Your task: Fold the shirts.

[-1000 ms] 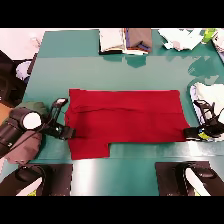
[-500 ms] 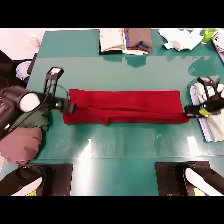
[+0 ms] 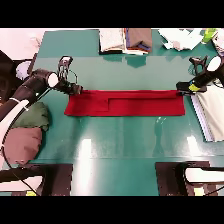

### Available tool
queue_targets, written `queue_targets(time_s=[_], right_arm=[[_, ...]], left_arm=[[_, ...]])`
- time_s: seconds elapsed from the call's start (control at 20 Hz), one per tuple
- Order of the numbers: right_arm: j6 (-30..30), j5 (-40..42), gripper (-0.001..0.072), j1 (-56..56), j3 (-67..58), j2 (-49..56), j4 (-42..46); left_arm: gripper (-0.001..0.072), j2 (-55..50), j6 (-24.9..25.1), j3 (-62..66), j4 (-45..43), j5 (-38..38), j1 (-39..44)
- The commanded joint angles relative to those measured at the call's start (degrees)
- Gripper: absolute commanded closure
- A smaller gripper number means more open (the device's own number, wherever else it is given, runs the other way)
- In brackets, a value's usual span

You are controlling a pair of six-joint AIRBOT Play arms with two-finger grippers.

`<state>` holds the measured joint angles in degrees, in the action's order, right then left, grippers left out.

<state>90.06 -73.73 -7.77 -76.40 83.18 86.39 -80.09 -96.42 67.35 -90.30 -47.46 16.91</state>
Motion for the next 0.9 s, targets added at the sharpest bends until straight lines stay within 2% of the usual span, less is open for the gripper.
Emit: queue_targets(time_s=[0.0,0.05,0.1,0.15,0.2,0.35,0.4,0.45,0.5,0.55,0.85], right_arm=[[0.11,0.74,0.0692,-0.04,-5.25,6.16,-4.15],[-0.02,0.85,0.0688,-0.04,-5.84,6.95,-5.51],[-0.13,1.29,0.056,-0.22,-6.47,7.41,-6.23],[-0.17,1.38,0.0371,-0.48,-7.26,7.45,-6.82],[-0.46,1.16,0.0324,-1.03,-8.2,7.41,-7.41],[-3.19,-2.51,0.0322,-3.26,-8.96,6.62,-7.17],[-3.23,-2.4,0.028,-4.7,-7.08,5.68,-7.15],[-3.21,-1.92,0.0173,-6.45,-4.59,4.74,-7.17],[-3.21,-1.31,0.012,-8.15,-2.14,4.09,-7.21],[-3.21,-0.98,0.0117,-9.88,0.37,3.8,-7.28],[-4.09,4.92,0.012,-11.87,10.54,4.02,-9.07]], left_arm=[[0.0659,-2.47,0.87,1.44,0.92,2.97,-0.7],[0.038,-2.45,0.7,1.81,0.92,2.84,-0.7],[0.0274,-2.38,-0.24,2.45,0.98,2.23,-0.7],[0.0281,-2.36,-0.76,3.43,0.98,1.18,-0.7],[0.028,-2.36,-0.83,4.83,1.01,-0.24,-0.7],[0.0282,-2.36,-0.66,8.83,1.88,-5.01,-0.7],[0.0283,-2.36,-0.61,9.55,2.23,-6.25,-0.7],[0.0284,-2.36,-0.61,9.73,2.51,-6.58,-0.7],[0.0448,-2.38,-0.59,9.7,3.19,-6.58,-0.7],[0.0678,-2.38,-0.57,9.68,3.98,-6.47,-0.7],[0.0681,-2.49,-0.37,9.64,7.19,-3.96,2.86]])
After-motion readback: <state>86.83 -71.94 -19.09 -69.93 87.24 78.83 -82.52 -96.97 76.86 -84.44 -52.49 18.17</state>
